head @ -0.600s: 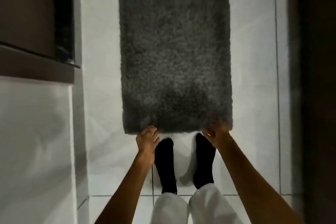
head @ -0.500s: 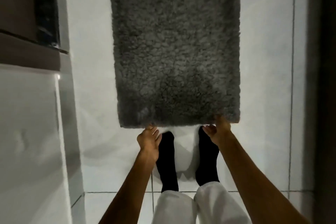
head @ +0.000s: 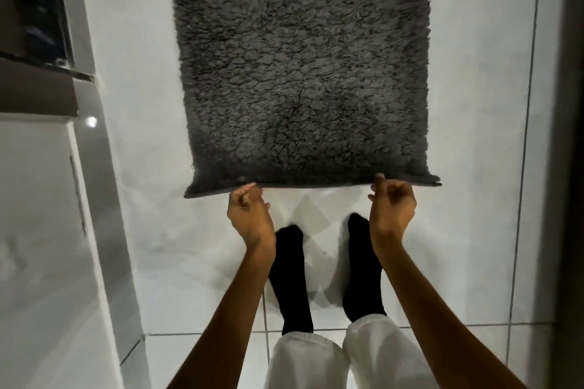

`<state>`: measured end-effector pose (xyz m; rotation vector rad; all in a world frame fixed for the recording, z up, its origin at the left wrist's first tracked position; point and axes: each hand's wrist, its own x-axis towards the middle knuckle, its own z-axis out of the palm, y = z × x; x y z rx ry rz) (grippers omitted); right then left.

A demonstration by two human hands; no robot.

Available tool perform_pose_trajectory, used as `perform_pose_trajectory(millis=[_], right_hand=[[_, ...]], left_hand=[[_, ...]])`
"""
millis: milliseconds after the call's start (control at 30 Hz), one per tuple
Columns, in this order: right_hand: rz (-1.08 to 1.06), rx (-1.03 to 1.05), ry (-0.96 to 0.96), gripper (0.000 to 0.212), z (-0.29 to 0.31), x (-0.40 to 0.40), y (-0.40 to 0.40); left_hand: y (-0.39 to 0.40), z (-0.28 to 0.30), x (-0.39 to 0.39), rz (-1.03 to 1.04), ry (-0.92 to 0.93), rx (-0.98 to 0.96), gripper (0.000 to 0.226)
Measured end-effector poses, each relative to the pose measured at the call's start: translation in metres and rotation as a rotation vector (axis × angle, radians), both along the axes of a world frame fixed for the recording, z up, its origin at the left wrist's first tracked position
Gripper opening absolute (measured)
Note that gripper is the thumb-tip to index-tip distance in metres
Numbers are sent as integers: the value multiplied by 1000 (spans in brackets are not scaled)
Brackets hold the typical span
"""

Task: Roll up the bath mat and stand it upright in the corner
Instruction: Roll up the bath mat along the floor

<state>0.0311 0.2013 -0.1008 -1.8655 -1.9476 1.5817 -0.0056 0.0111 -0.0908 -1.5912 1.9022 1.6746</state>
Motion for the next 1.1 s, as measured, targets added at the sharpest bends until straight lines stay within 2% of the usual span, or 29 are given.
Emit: perform_pose_trajectory(millis=[67,100,167,233,300,333,400,467,533,633,733,833,900,1000,1100], right_hand=[[332,118,57,5,10,-5,5],[512,171,56,7,11,-7,8],[860,320,-31,25,9,-10,11],[1120,483,-150,45,4,-14,14],[1283,564,-237,60,-3,-18,14],[1336,605,-273,64,-8,-20,13],[1393,705,-321,61,-20,-27,11],[1370,761,-298,54,-31,-34,10],[1324,772,-240,51,-40,-41,15],[1357,771,-168,61,-42,-44,25],[1432,785,-142,70,-39,-65,40],[1505,772,-163,67,-38,-108,51],[1503,775,-191,57,-40,-131,54],[1375,782,-164,45,-40,-163,56],[1361,901,-18,31,-32,-162,49]], left_hand=[[-3,5,-5,-338,110,-172,17],[-6,5,-8,-539,156,-243,23],[-16,2,-15,-981,165,-423,40],[-27,-6,-22,-1376,85,-690,59],[-36,-15,-31,-1633,-5,-859,73],[-39,-21,-35,-1696,-40,-896,77],[-39,-34,-42,-1731,-75,-965,79],[-35,-44,-52,-1727,-85,-1032,71],[-36,-51,-64,-1735,-32,-1023,59],[-52,-50,-79,-1754,138,-950,46],[-54,-41,-86,-1653,230,-961,56],[-40,-33,-77,-1627,285,-956,56],[-25,-32,-72,-1719,197,-916,66],[-3,-41,-98,-1745,67,-939,91],[8,-49,-142,-1737,13,-910,99]])
